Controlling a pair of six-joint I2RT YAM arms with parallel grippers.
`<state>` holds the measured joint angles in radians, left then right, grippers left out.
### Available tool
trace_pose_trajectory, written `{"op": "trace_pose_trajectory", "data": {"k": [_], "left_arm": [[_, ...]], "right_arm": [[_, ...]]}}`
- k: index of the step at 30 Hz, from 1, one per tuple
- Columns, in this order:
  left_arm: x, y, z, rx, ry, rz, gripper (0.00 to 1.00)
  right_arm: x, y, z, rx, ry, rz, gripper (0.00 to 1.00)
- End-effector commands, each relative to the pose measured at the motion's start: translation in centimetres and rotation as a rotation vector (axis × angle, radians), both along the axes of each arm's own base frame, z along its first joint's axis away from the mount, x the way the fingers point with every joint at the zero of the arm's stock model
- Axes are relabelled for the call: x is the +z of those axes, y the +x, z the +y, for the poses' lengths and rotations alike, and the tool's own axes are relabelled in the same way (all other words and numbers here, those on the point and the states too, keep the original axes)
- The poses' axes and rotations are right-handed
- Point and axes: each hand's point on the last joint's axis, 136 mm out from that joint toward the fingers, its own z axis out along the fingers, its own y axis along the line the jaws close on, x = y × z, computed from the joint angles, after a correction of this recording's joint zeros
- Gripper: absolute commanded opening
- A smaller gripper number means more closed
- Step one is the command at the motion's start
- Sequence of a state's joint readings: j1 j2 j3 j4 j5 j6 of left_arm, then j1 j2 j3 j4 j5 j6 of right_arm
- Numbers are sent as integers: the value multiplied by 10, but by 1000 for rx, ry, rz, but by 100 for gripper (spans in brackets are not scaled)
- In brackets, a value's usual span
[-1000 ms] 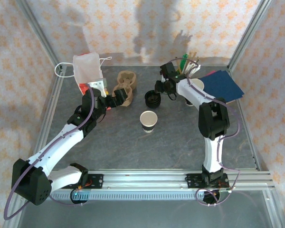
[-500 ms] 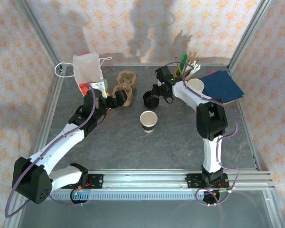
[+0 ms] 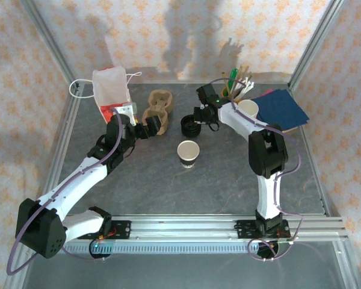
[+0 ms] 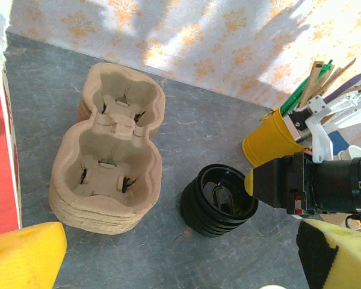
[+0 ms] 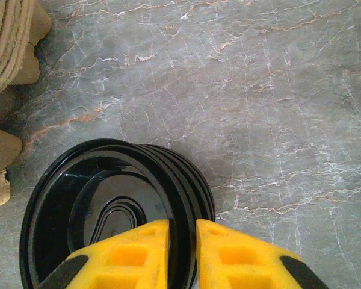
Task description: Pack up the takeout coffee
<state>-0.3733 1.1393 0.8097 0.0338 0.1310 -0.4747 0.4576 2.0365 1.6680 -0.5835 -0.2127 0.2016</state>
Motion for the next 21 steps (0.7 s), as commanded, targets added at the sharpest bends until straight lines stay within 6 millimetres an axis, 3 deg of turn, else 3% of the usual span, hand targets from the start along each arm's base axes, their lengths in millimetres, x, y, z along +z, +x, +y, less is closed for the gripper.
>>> {"op": "trace_pose_trajectory", "data": {"k": [1,10,15,21], "left_arm": [[1,0,-4,-7,-13,-7,99],[-3,1,-5,-8,-10,5,99],[-4,1,-5,-7,-9,7,99],[-7,4,-6,-7,-13,15,99]], "right_arm": [[-6,-6,-5,-14,-26,27,19],[-11,-6,-3,-15,-32,35,20],[-10,-5,-3,-17,-38,37,9],[0,-4,-3,-16,-32,22,5]]}}
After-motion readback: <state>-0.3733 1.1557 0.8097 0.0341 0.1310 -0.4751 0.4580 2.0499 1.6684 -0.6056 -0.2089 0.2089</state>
